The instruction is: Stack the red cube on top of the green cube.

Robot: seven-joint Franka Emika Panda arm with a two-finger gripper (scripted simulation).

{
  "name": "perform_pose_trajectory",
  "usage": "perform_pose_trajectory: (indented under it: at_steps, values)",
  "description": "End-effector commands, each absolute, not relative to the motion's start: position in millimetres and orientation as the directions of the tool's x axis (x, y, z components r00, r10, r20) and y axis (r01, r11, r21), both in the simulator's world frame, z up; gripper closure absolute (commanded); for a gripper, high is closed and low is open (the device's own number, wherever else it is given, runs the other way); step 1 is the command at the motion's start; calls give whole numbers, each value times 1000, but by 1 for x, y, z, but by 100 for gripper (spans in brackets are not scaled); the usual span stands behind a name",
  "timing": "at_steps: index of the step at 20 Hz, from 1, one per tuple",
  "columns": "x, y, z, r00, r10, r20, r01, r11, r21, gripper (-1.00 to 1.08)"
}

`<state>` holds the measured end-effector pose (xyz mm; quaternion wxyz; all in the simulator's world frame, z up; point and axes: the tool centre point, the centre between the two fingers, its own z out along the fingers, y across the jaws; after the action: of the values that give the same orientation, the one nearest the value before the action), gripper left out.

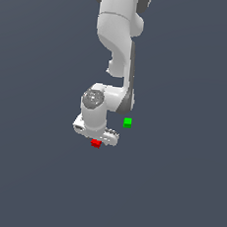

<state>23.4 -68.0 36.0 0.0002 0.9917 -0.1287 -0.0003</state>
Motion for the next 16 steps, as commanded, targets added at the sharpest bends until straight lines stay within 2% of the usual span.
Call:
perform_pose_trajectory:
  at_steps: [1, 6, 7, 16]
  values:
    - [23, -68, 26, 967, -256, 0, -256, -967, 0, -92]
    - [25, -68, 20, 967, -256, 0, -256, -967, 0, -92]
    - [25, -68, 20, 967, -256, 0, -256, -967, 0, 108]
    - [25, -68, 20, 967, -256, 0, -256, -967, 0, 108]
